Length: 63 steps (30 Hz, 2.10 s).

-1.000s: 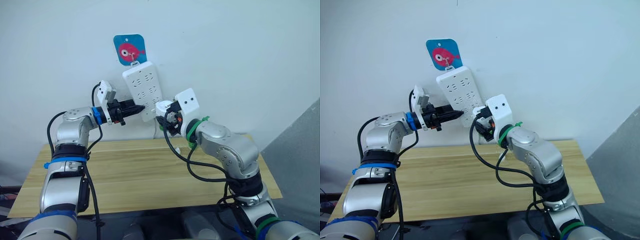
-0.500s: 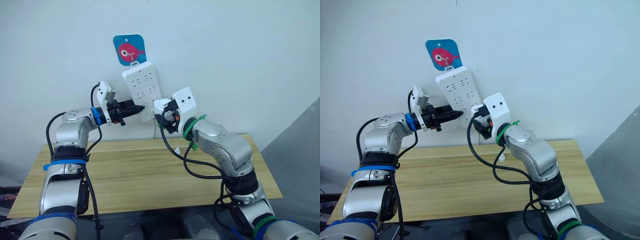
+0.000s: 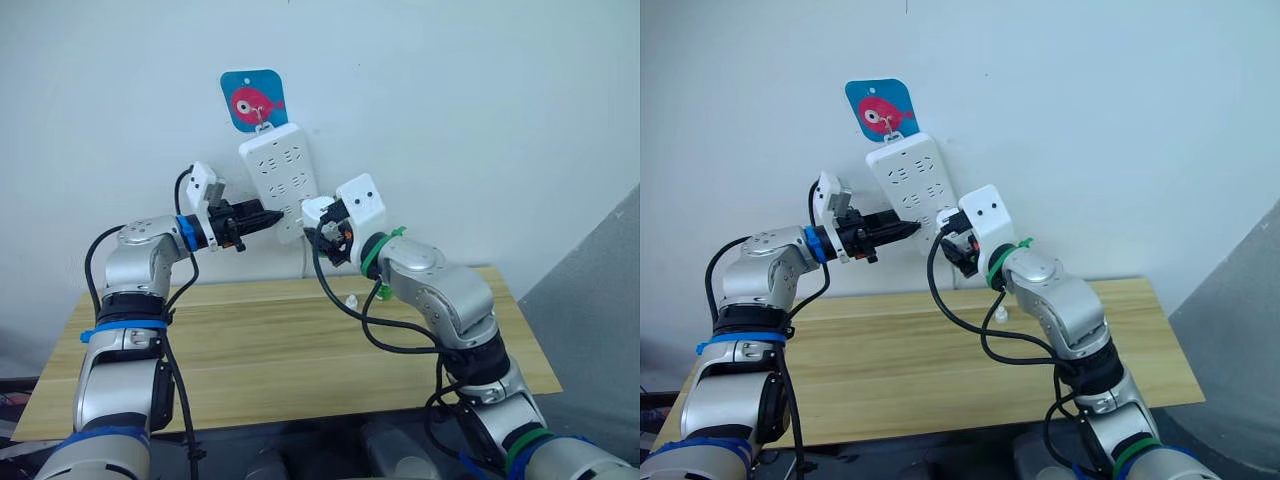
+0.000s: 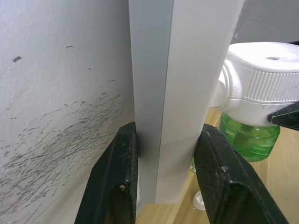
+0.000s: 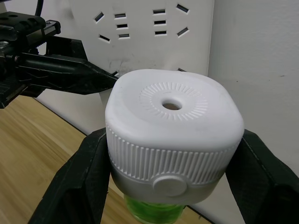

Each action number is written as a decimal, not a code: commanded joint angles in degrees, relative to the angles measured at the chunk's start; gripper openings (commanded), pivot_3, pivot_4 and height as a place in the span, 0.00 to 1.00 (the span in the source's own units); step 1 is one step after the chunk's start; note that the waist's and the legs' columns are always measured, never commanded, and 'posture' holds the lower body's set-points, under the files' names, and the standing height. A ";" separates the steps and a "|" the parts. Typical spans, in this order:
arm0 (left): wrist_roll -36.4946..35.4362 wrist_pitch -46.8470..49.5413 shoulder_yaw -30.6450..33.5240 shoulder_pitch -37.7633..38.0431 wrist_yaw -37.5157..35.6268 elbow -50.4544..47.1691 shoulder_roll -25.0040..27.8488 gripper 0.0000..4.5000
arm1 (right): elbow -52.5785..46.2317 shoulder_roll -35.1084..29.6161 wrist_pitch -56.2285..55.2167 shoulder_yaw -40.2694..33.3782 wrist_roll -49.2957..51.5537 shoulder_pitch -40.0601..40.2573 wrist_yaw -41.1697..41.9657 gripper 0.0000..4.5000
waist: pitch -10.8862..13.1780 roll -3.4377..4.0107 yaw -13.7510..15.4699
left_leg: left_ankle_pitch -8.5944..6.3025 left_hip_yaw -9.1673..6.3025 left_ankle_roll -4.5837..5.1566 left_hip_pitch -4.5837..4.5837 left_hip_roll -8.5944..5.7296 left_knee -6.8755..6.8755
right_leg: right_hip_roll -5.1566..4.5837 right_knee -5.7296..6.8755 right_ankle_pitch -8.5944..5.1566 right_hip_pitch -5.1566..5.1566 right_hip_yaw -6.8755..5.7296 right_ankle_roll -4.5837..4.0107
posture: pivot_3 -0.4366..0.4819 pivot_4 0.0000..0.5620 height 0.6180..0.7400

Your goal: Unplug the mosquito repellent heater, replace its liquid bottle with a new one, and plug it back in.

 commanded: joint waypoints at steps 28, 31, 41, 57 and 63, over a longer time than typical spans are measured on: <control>-2.20 1.74 -0.14 1.23 -0.98 -5.07 -1.26 0.29 | 13.88 5.19 -10.79 -1.29 -5.45 -7.84 1.16 0.68 | 0.00 0.00 -1.34 | 0.33 -0.05 -0.06 0.13 0.01 0.02 | 0.04 0.20 0.11 0.02 -0.04 -0.13 | 0.25 0.13 1.00; -1.98 1.46 0.08 1.37 -0.81 -4.99 -1.08 0.29 | 13.83 4.63 -11.02 -0.79 -5.34 -7.68 2.35 0.68 | 0.00 0.00 -1.36 | 0.35 -0.04 -0.05 0.19 0.02 0.02 | 0.05 0.28 0.03 0.03 -0.02 0.01 | 0.25 0.13 1.00; 0.86 -4.46 0.63 0.43 2.24 -1.05 -0.23 0.29 | 5.74 1.18 -6.85 -1.07 -4.29 -2.72 5.16 1.00 | -0.02 -0.03 -0.57 | 0.34 -0.21 -0.05 0.02 -0.03 -0.14 | -0.01 0.03 0.16 0.01 -0.19 -0.23 | 0.25 0.13 1.00; 1.00 -11.41 2.49 -1.26 5.66 5.56 2.97 0.94 | -13.51 -7.03 3.31 0.07 1.28 5.19 11.80 1.00 | -0.01 -0.01 0.11 | 0.37 -0.22 0.00 0.02 -0.02 -0.13 | 0.04 0.02 0.01 0.01 -0.19 0.03 | 0.26 0.14 1.00; -0.38 -8.42 4.11 5.57 5.78 -2.11 6.58 1.00 | -15.74 -9.45 -0.35 -0.01 4.56 7.46 16.45 1.00 | 0.01 0.02 0.12 | 0.38 -0.21 0.00 0.04 0.04 -0.13 | 0.07 0.06 0.01 -0.01 -0.16 0.02 | 0.29 0.15 1.00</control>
